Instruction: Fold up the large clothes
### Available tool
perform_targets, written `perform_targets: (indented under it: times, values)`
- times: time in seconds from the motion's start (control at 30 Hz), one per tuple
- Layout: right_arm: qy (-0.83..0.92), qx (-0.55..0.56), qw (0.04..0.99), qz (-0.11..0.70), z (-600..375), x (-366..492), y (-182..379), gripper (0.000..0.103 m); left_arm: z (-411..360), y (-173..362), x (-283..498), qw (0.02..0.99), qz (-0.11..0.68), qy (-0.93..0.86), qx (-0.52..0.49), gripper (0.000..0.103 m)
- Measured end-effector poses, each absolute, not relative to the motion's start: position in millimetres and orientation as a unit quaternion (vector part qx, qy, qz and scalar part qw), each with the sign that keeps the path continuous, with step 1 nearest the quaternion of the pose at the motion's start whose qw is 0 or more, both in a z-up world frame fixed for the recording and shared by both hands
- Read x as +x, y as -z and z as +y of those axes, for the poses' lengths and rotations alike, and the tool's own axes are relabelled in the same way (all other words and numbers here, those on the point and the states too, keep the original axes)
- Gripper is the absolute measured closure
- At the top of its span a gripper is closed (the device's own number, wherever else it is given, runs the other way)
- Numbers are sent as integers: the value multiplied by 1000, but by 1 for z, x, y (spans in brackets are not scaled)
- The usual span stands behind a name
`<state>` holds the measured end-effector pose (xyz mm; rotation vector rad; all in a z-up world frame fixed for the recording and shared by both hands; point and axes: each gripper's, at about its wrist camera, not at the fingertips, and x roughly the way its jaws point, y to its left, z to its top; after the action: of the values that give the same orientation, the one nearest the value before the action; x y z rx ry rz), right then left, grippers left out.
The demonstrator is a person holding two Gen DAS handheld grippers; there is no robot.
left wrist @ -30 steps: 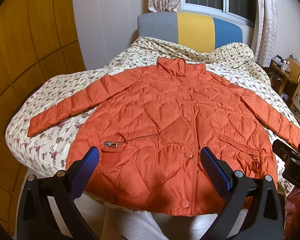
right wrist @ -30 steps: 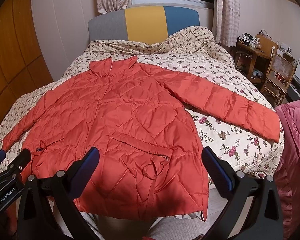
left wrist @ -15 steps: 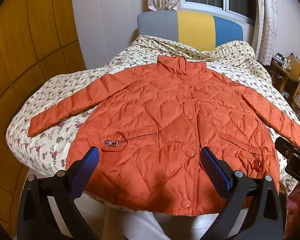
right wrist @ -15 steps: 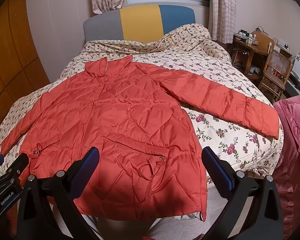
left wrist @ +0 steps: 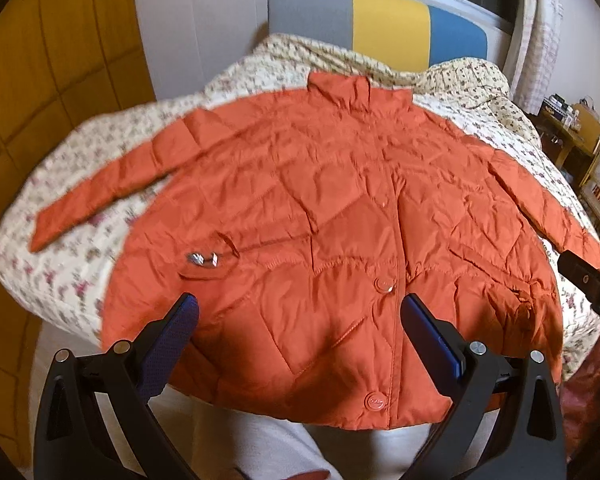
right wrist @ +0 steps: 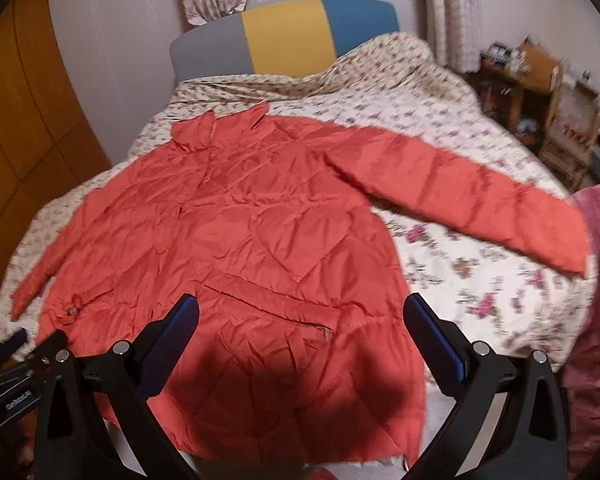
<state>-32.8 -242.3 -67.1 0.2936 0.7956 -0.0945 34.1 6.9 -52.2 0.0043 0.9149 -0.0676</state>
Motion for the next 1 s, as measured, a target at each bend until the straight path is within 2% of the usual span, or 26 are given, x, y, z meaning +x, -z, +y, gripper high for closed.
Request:
perform_targets:
  times: [0.1, 0.27, 0.4, 0.53, 0.67, 0.9, 1.0]
  values:
    - [18, 182, 909, 375, -262, -25, 79, 2, 17, 61, 44, 892, 448, 45, -28, 3]
    - [73, 196, 894, 395, -296, -10, 96, 2, 24, 63, 64, 905, 424, 32, 1, 3]
    - [115, 299, 869, 379, -355, -8, 118, 2, 53, 68, 98, 901, 429, 32, -54, 3]
    - [134, 399, 832, 361, -405, -8, 143, 3, 76, 73, 129, 909, 412, -9, -57, 3]
    - [174, 462, 809, 319, -446, -17, 160, 24, 91, 82, 158, 914, 404, -37, -32, 3]
    - [226, 542, 775, 232, -496, -28, 167, 38, 104, 111, 203, 907, 417, -66, -6, 3]
    - [249, 570, 757, 202, -508, -35, 170, 41, 111, 126, 214, 904, 421, -69, -12, 3]
